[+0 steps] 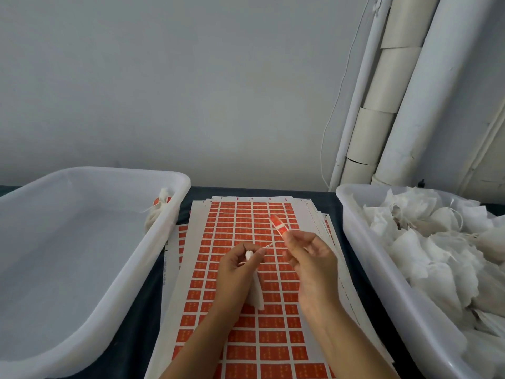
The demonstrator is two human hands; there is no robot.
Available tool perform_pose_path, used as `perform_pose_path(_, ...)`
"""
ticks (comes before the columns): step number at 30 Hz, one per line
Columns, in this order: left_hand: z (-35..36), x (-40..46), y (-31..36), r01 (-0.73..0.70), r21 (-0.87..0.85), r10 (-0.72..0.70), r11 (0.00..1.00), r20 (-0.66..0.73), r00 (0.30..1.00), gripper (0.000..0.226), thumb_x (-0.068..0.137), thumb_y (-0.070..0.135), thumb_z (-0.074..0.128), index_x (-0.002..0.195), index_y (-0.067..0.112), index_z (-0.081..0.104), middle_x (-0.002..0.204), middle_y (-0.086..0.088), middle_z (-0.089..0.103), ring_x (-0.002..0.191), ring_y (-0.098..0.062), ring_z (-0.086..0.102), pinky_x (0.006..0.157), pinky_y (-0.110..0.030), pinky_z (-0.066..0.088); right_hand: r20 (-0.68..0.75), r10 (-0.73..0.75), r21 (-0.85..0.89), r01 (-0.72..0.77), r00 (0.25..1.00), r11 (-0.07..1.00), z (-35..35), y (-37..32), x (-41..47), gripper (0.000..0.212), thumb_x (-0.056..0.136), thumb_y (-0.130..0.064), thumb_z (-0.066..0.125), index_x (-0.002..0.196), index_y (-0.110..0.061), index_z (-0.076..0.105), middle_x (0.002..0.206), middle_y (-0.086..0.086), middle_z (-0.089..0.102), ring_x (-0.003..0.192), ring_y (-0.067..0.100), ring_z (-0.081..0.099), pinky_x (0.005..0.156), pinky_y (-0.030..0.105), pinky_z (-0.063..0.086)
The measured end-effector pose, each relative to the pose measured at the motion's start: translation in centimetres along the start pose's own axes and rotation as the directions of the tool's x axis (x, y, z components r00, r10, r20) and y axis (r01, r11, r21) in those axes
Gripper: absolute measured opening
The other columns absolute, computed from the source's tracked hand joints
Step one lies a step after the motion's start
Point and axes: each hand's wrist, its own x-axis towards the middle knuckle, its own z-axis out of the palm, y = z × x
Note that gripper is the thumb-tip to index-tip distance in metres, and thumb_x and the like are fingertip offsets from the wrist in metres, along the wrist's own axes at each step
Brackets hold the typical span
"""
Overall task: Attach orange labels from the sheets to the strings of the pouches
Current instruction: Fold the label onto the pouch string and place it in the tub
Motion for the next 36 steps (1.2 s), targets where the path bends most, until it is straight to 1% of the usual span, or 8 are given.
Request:
perform_pose_path(5,0.0,0.2,-0.1,-0.010,-0.018,0.010,1.000,0.002,1.000,0.010,0.087,0.027,0.065,0.083,0.021,0.071,0.083,0.007,0.071,0.082,-0.013,0.067,0.076,-0.030,0.054,-0.001,0.032,0.005,-0.032,0.999,0.999,0.3,1.9,-0.5,0.013,0.078,-0.029,0.070,0.088,-0.021,0.069,0.080,-0.009,0.072,0.079,0.013,0.069,0.069,0.023,0.056)
perform_pose_path(7,0.0,0.2,-0.2,-0.003,-0.014,0.003,1.000,-0.011,1.000,0.009,0.086,0.028,0.066,0.083,0.023,0.071,0.082,0.010,0.071,0.081,-0.010,0.067,0.075,-0.027,0.053,-0.014,0.041,-0.020,-0.041,0.999,0.999,0.1,2.3,-0.5,0.013,0.079,-0.032,0.069,0.088,-0.022,0.068,0.081,-0.012,0.071,0.080,0.012,0.068,0.068,0.020,0.055)
perform_pose_path(10,0.0,0.3,-0.3,-0.007,-0.004,0.007,1.000,-0.016,1.000,0.008,0.085,0.029,0.067,0.083,0.024,0.072,0.081,0.013,0.071,0.079,-0.004,0.066,0.071,-0.022,0.050,-0.006,0.082,0.009,-0.082,0.997,0.997,-0.2,2.8,-0.6,0.012,0.081,-0.028,0.068,0.089,-0.020,0.069,0.080,-0.006,0.072,0.079,0.016,0.069,0.072,0.027,0.057)
perform_pose_path(15,-0.1,0.2,-0.3,-0.040,0.038,0.041,0.998,-0.012,0.999,0.005,0.085,0.030,0.068,0.081,0.028,0.071,0.080,0.018,0.070,0.079,0.002,0.064,0.058,-0.008,0.046,0.013,0.127,0.010,-0.127,0.992,0.992,-0.3,3.2,-0.6,0.016,0.081,-0.030,0.066,0.090,-0.018,0.069,0.082,-0.004,0.072,0.081,0.017,0.069,0.075,0.030,0.057)
perform_pose_path(18,-0.1,0.2,-0.3,-0.053,0.034,0.054,0.998,-0.010,0.998,0.005,0.084,0.026,0.068,0.080,0.028,0.071,0.080,0.019,0.070,0.079,0.003,0.064,0.058,-0.002,0.044,0.035,0.173,0.030,-0.174,0.984,0.984,-0.1,3.3,-0.6,0.015,0.082,-0.029,0.066,0.090,-0.017,0.070,0.085,-0.001,0.073,0.084,0.019,0.069,0.078,0.034,0.057)
perform_pose_path(24,0.0,0.2,-0.4,-0.051,0.035,0.051,0.998,0.000,0.999,0.009,0.085,0.022,0.067,0.078,0.027,0.070,0.076,0.018,0.069,0.076,0.002,0.063,0.057,-0.002,0.043,0.043,0.185,0.033,-0.187,0.982,0.982,0.1,3.4,-0.7,0.015,0.082,-0.027,0.067,0.091,-0.016,0.070,0.087,-0.001,0.073,0.084,0.018,0.069,0.069,0.025,0.055)
perform_pose_path(32,0.0,0.1,-0.2,-0.046,0.033,0.046,0.998,0.012,0.999,0.012,0.086,0.023,0.067,0.076,0.029,0.071,0.078,0.019,0.070,0.077,0.003,0.063,0.057,-0.002,0.044,0.022,0.201,0.030,-0.202,0.979,0.979,0.1,3.6,-0.4,0.013,0.082,-0.025,0.068,0.091,-0.015,0.070,0.087,0.000,0.072,0.083,0.018,0.068,0.070,0.028,0.056)
perform_pose_path(36,0.0,0.2,-0.3,-0.028,0.044,0.028,0.999,0.000,1.000,0.006,0.085,0.026,0.067,0.081,0.028,0.071,0.080,0.021,0.070,0.079,0.004,0.063,0.060,-0.008,0.044,0.015,0.196,0.011,-0.196,0.981,0.981,0.1,3.9,-0.3,0.014,0.082,-0.026,0.068,0.091,-0.016,0.070,0.087,0.000,0.072,0.083,0.018,0.068,0.074,0.030,0.056)
